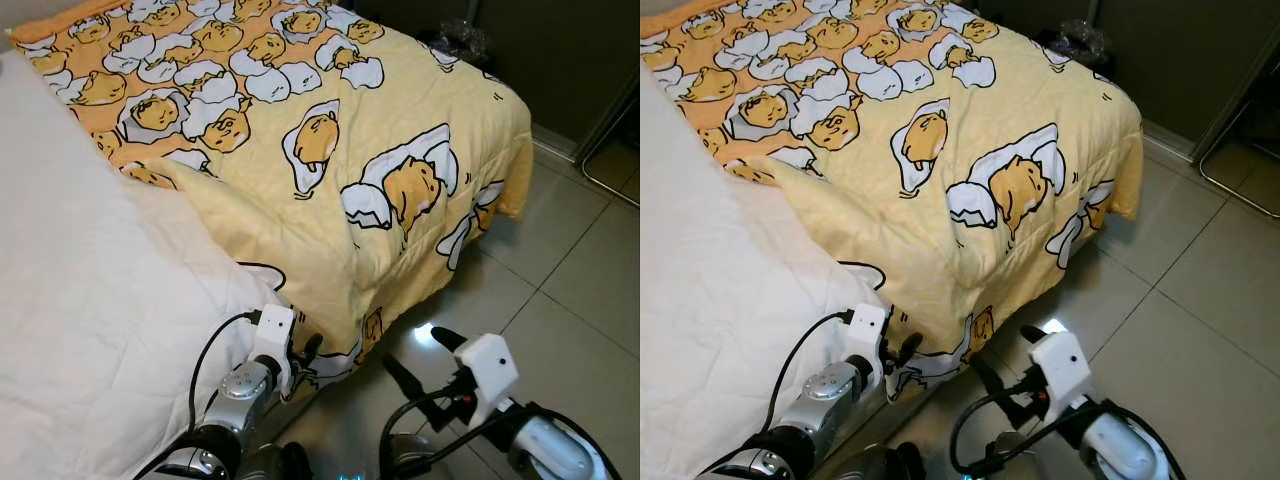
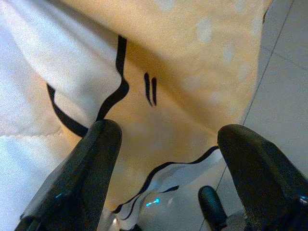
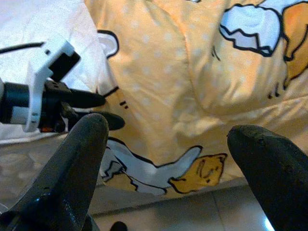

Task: Clean up the room

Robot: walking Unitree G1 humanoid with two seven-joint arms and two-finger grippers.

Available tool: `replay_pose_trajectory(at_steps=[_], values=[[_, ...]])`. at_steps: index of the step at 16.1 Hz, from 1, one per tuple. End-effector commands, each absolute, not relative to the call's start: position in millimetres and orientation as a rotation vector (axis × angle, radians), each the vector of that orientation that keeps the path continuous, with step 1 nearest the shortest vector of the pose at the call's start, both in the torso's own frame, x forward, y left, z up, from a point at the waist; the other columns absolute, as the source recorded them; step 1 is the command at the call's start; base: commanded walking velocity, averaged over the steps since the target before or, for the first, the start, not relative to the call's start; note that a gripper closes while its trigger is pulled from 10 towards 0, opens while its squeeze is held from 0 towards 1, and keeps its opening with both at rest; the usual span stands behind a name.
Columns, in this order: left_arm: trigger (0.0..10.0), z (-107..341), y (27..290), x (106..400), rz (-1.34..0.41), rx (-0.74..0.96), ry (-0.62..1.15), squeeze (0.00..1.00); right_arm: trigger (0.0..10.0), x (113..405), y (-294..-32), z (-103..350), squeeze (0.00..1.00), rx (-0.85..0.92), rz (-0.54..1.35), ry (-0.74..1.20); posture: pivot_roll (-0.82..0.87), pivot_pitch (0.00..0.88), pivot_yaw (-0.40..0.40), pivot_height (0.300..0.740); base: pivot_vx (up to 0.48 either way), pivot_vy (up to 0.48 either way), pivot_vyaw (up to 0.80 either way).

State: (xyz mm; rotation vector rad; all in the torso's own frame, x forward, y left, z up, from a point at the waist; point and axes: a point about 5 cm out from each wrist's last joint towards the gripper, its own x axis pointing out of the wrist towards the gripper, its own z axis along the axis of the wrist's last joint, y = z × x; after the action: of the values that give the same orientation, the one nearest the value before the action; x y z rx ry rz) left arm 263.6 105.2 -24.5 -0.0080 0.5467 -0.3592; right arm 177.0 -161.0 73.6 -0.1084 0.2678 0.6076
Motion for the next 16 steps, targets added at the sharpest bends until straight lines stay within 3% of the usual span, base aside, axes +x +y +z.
replay_pose_trajectory(at_steps=[1, 7, 8, 9, 10, 16], values=[[10.0, -22.6, 109.6, 266.7, -0.342, 0.014, 0.536, 0.0, 10.0, 176.0, -156.8, 67.4, 0.0, -0.106, 0.636, 0.284, -0.33, 0.184, 0.12, 0.74, 0.0, 0.0, 0.0], [10.0, -22.3, 103.1, 270.9, -0.321, 0.04, 0.561, 0.0, 10.0, 157.1, -146.1, 58.7, 0.0, -0.078, 0.676, 0.325, -0.31, 0.221, 0.132, 0.74, 0.0, 0.0, 0.0], [9.0, -25.9, 97.3, 267.6, -0.336, 0.036, 0.596, 0.0, 10.0, 155.4, -146.0, 58.5, 0.0, -0.076, 0.676, 0.327, -0.32, 0.224, 0.133, 0.74, 0.0, 0.0, 0.0], [6.0, -27.2, 94.9, 266.3, -0.342, 0.038, 0.61, 0.0, 10.0, 154.6, -146.4, 58.7, 0.0, -0.076, 0.675, 0.328, -0.32, 0.227, 0.133, 0.74, 0.0, 0.0, 0.0], [0.0, -28.5, 91.1, 265.4, -0.341, 0.016, 0.635, 0.0, 10.0, 153.0, -147.6, 59.1, 0.0, -0.076, 0.671, 0.331, -0.33, 0.231, 0.134, 0.74, 0.0, 0.0, 0.0], [0.0, -13.9, 91.1, 282.0, -0.315, -0.003, 0.568, 0.0, 10.0, 148.2, -149.8, 59.4, 0.0, -0.077, 0.652, 0.34, -0.33, 0.231, 0.146, 0.74, 0.0, 0.0, 0.0]])
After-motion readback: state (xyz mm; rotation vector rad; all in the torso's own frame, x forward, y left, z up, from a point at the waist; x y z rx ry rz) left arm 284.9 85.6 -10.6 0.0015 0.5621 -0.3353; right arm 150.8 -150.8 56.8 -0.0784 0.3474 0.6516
